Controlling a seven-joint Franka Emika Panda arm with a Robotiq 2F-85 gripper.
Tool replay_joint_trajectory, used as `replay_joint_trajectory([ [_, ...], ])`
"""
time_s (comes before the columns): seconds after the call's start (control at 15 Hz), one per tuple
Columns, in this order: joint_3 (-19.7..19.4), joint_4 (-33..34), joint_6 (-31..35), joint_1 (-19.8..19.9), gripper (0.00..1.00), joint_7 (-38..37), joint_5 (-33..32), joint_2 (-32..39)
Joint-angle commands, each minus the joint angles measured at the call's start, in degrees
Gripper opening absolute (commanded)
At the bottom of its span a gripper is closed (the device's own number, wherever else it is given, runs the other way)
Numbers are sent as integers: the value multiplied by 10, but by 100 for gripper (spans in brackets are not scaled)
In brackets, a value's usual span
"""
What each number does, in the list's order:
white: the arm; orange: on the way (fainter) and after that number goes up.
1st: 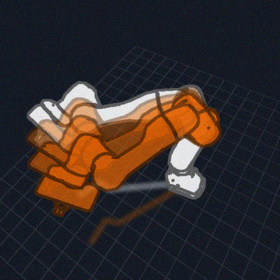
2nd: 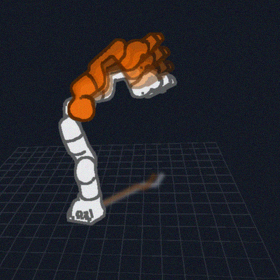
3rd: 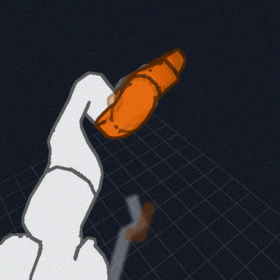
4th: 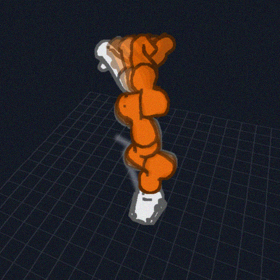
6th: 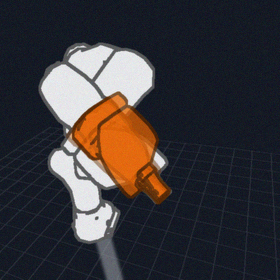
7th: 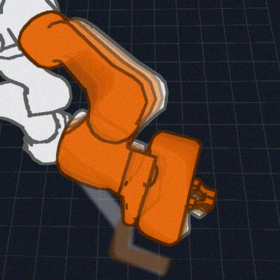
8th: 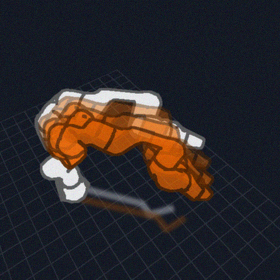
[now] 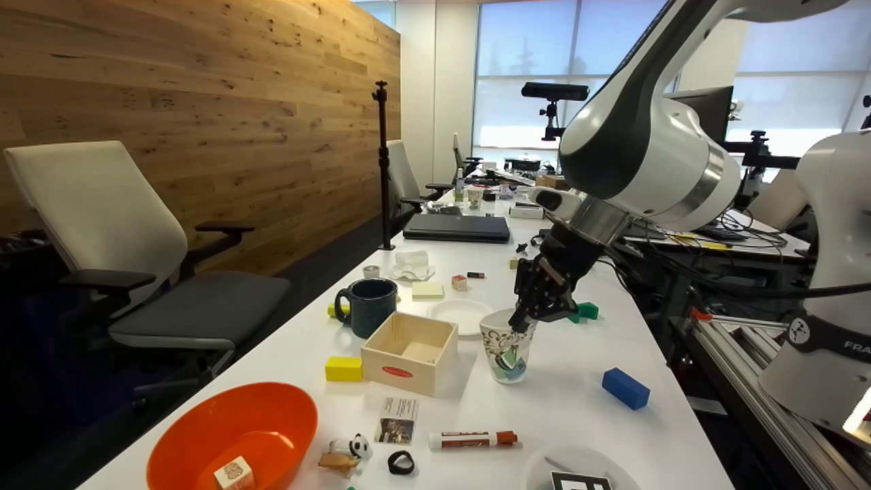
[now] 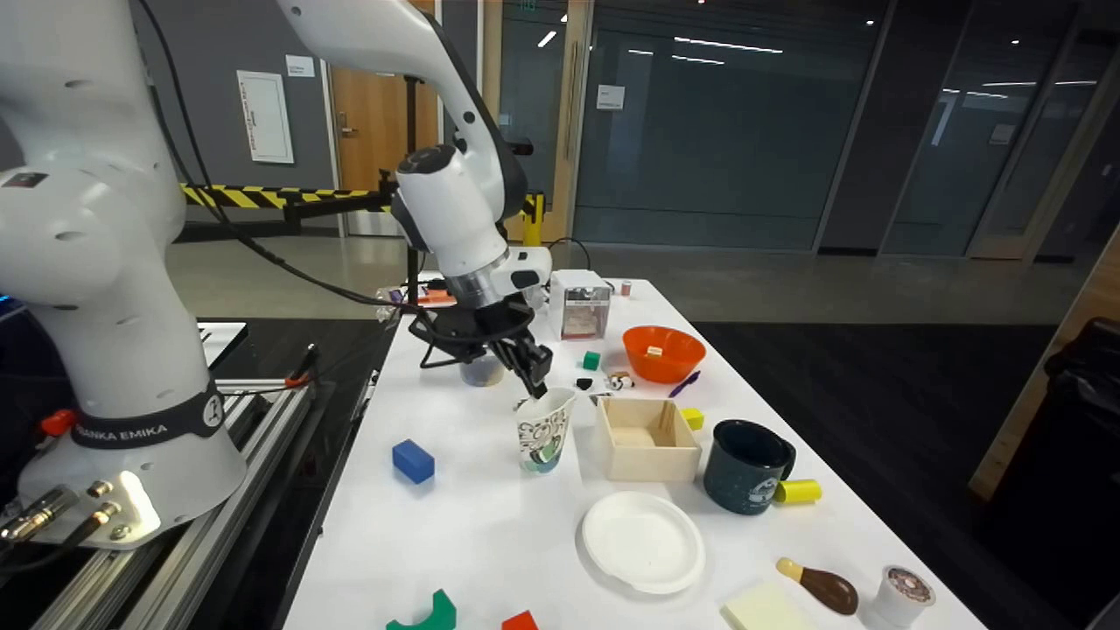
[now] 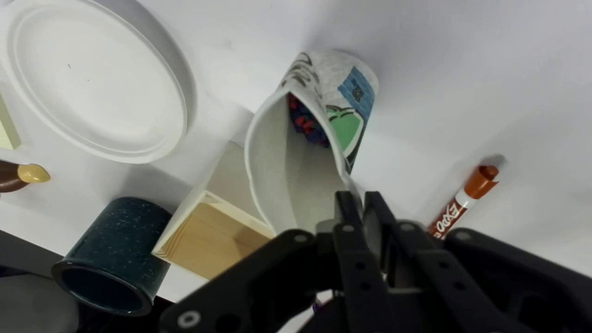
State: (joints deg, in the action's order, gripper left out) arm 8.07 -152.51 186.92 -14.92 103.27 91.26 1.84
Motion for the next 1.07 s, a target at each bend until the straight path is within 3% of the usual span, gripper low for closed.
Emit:
replay_joint_trajectory([
  [0.0, -12, 7, -24, 10, 0, 12, -27, 6],
  [0.47, -6, -15, -18, 2, 1, 11, -58, -24],
  [0.87, 21, -32, 57, -18, 1, 34, -136, -58],
  [0.93, 35, -49, 71, -6, 1, -31, -222, -67],
  [1.0, 37, -51, 79, -3, 1, -26, -254, -68],
])
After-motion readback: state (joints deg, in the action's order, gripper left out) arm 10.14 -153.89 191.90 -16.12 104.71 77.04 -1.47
